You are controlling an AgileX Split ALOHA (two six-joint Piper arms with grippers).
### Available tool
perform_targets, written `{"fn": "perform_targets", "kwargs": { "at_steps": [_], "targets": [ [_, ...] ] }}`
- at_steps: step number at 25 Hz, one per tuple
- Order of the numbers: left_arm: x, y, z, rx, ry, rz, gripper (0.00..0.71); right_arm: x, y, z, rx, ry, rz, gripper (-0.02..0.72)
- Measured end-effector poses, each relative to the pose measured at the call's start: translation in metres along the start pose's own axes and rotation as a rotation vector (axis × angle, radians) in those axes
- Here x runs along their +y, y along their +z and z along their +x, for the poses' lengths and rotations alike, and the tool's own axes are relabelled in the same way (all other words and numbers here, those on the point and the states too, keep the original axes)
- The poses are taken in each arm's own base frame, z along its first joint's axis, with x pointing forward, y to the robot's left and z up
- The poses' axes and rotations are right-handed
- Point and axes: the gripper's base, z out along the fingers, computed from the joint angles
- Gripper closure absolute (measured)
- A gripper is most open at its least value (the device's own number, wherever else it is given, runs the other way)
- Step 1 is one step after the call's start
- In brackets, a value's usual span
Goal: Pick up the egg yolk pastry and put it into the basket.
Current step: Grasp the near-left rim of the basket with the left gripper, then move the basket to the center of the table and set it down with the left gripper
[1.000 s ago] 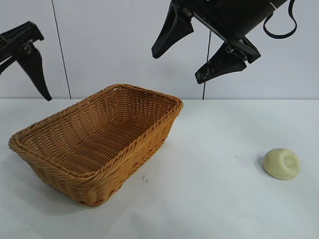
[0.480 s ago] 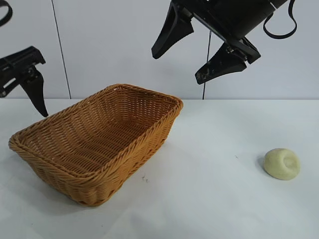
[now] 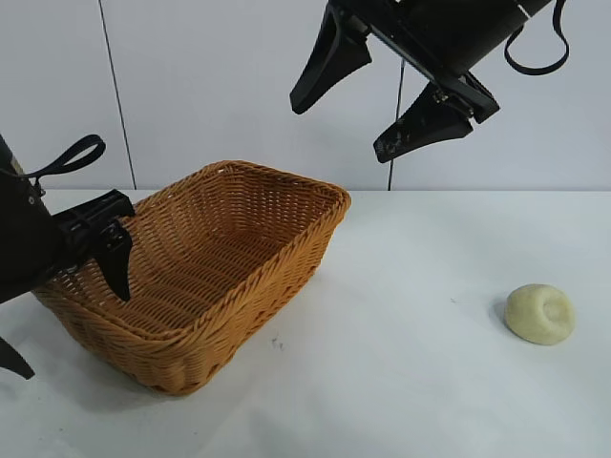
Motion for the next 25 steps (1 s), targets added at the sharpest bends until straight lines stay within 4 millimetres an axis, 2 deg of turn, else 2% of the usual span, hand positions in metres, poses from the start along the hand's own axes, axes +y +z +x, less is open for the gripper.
{"fn": "perform_targets", "kwargs": {
  "at_steps": [2,4,10,12,16,18,25],
  "targets": [
    [0.000,0.001,0.000,0.001,-0.001,-0.002,0.081,0.000,0.000,0.000,0.000,0.000,0.000,0.062],
    [0.000,0.001,0.000,0.001,-0.001,-0.002,0.163,0.000,0.000,0.000,0.000,0.000,0.000,0.062],
    [0.000,0.001,0.000,0.002,-0.013,0.005,0.541,0.000,0.000,0.000,0.000,0.000,0.000,0.062],
    [-0.001,0.001,0.000,0.003,-0.016,0.009,0.567,0.000,0.000,0.000,0.000,0.000,0.000,0.062],
    [-0.001,-0.001,0.000,0.013,0.026,-0.009,0.570,0.000,0.000,0.000,0.000,0.000,0.000,0.062],
    [-0.004,-0.005,-0.007,0.019,0.086,-0.022,0.570,0.000,0.000,0.000,0.000,0.000,0.000,0.062],
    [-0.036,-0.035,-0.038,0.042,0.402,0.033,0.570,0.000,0.000,0.000,0.001,0.000,0.000,0.062]
  ]
}}
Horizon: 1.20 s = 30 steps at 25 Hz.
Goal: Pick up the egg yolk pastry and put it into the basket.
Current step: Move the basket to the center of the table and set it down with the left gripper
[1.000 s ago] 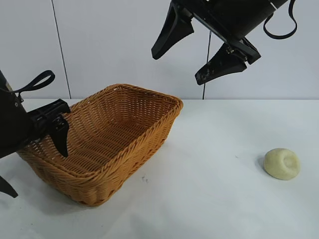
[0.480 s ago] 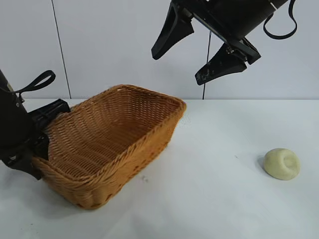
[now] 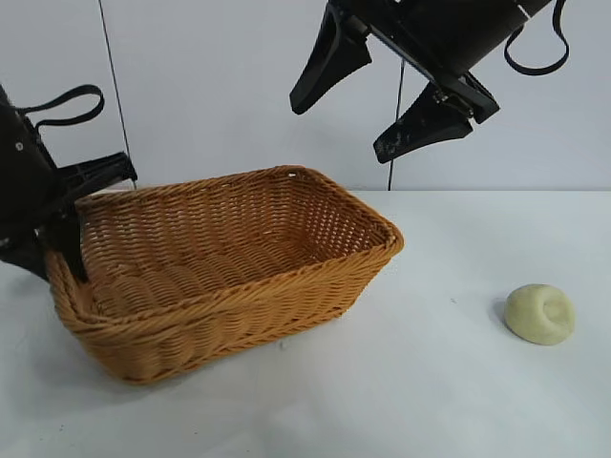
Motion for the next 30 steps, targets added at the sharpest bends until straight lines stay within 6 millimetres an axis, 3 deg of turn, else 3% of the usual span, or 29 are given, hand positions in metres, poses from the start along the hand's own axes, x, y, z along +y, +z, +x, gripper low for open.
{"fn": "perform_targets", "kwargs": {
  "at_steps": [6,13,18,30],
  "targets": [
    [-0.013,-0.008,-0.010,0.007,0.084,0.015,0.570,0.000,0.000,0.000,0.000,0.000,0.000,0.062],
    [-0.033,0.024,-0.029,0.171,0.254,-0.002,0.570,0.000,0.000,0.000,0.001,0.000,0.000,0.062],
    [-0.048,0.036,-0.043,0.213,0.328,0.012,0.570,0.000,0.000,0.000,0.002,0.000,-0.001,0.062],
    [-0.046,0.065,-0.047,0.228,0.364,0.008,0.570,0.000,0.000,0.000,0.004,0.003,-0.001,0.062]
  ]
}}
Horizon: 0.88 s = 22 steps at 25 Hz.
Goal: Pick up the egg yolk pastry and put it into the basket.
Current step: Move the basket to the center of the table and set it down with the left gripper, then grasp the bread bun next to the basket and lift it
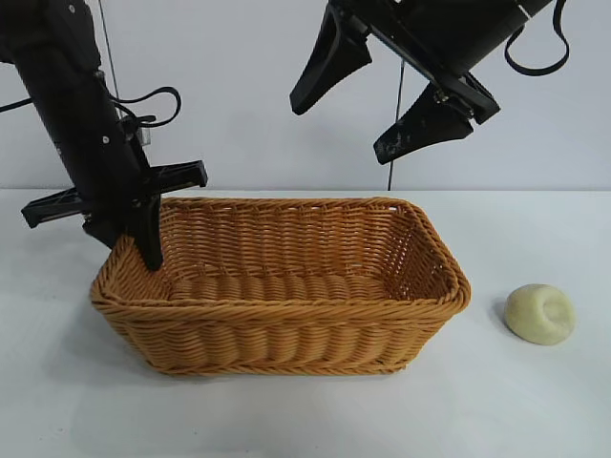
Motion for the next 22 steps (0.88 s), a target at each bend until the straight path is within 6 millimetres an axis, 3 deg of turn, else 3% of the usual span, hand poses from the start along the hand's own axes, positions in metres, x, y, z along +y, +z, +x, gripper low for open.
{"fn": "perform_targets", "kwargs": {
  "at_steps": [4,6,10,12,18,22],
  "targets": [
    [0.000,0.000,0.000,-0.002,0.004,0.001,0.567,0.000,0.000,0.000,0.000,0.000,0.000,0.062],
    [0.000,0.000,0.000,-0.001,0.002,0.004,0.513,0.000,0.000,0.000,0.000,0.000,0.000,0.062],
    [-0.001,0.000,0.001,0.008,-0.007,0.016,0.184,0.000,0.000,0.000,0.000,0.000,0.000,0.062],
    [-0.002,0.000,0.002,0.018,-0.007,0.016,0.080,0.000,0.000,0.000,0.000,0.000,0.000,0.062],
    [-0.009,-0.023,0.000,0.021,0.027,0.024,0.023,0.000,0.000,0.000,0.000,0.000,0.000,0.062],
    [-0.018,-0.069,-0.008,-0.051,0.119,-0.027,0.017,0.000,0.000,0.000,0.000,0.000,0.000,0.062]
  ]
}}
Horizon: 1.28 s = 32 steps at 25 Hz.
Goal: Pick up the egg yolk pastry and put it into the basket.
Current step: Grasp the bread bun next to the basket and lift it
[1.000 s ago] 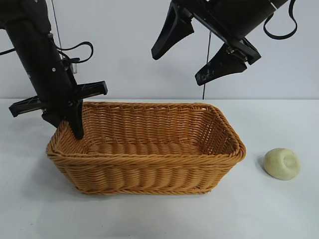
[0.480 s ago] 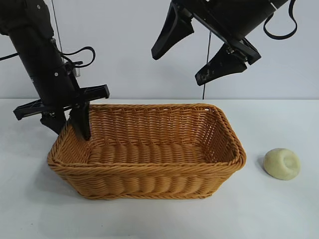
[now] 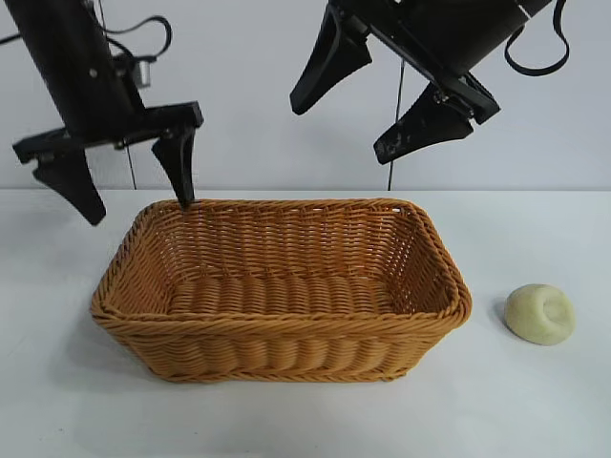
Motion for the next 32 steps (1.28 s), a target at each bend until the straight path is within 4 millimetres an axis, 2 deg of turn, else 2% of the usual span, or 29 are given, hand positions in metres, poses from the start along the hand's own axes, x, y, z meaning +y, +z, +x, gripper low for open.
{"fn": "perform_targets", "kwargs": {
  "at_steps": [1,3,8,10,16,19,24,28,32],
  "targets": [
    [0.000,-0.018,-0.006,-0.032,0.042,-0.051,0.016,0.000,0.000,0.000,0.000,0.000,0.000,0.062],
    [-0.001,-0.029,-0.012,-0.075,0.061,-0.074,0.015,0.000,0.000,0.000,0.000,0.000,0.000,0.062],
    [0.009,-0.039,-0.018,-0.097,0.045,-0.088,0.016,0.000,0.000,0.000,0.000,0.000,0.000,0.062],
    [0.022,-0.040,-0.020,-0.100,0.021,-0.104,0.016,0.000,0.000,0.000,0.001,0.000,0.000,0.062],
    [0.083,-0.054,-0.028,-0.122,-0.045,-0.152,0.016,0.000,0.000,0.000,0.002,0.001,-0.001,0.062],
    [0.107,-0.060,-0.029,-0.130,-0.091,-0.168,0.016,0.000,0.000,0.000,0.002,0.001,-0.001,0.062],
    [0.115,-0.062,-0.028,-0.130,-0.108,-0.173,0.016,0.000,0.000,0.000,0.002,0.001,-0.001,0.062],
    [0.115,-0.060,-0.010,-0.085,-0.107,-0.173,0.016,0.000,0.000,0.000,0.002,0.001,-0.001,0.062],
    [0.112,-0.071,0.026,-0.046,-0.101,-0.193,0.016,0.000,0.000,0.000,0.002,0.001,-0.001,0.062]
  ]
}}
